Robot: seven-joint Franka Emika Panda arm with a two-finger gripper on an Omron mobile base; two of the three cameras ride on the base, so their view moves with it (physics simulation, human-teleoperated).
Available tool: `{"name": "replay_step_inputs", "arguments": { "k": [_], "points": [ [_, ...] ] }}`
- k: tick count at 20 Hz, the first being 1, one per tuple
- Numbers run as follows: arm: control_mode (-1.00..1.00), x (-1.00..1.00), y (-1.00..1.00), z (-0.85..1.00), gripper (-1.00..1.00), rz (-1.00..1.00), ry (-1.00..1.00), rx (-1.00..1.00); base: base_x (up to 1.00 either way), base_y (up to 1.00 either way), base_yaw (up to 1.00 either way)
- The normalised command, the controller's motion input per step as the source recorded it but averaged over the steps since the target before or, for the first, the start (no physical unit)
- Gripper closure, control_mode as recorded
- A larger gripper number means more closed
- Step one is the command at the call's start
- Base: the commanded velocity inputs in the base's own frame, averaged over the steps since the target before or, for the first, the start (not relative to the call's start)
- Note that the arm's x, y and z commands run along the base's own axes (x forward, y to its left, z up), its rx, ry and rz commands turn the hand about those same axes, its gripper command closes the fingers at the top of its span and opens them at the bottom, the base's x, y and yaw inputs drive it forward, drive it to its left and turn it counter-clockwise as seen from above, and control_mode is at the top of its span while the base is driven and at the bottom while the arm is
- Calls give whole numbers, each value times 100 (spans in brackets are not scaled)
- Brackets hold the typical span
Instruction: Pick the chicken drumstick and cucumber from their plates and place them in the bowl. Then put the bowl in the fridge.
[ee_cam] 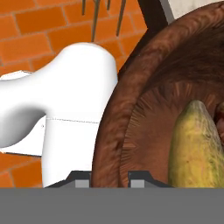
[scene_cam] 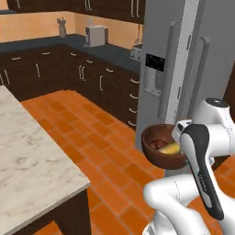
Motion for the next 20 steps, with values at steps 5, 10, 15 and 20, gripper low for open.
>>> {"name": "replay_step_inputs", "arguments": {
  "k": [5,10,15,20],
  "points": [
    [100,0,0,0,100,0,0,0,100,3,41],
    [100,0,0,0,100,0,0,0,100,7,14],
    [100,0,0,0,100,0,0,0,100,-43,3],
    [100,0,0,0,100,0,0,0,100,-4,15]
  ]
}}
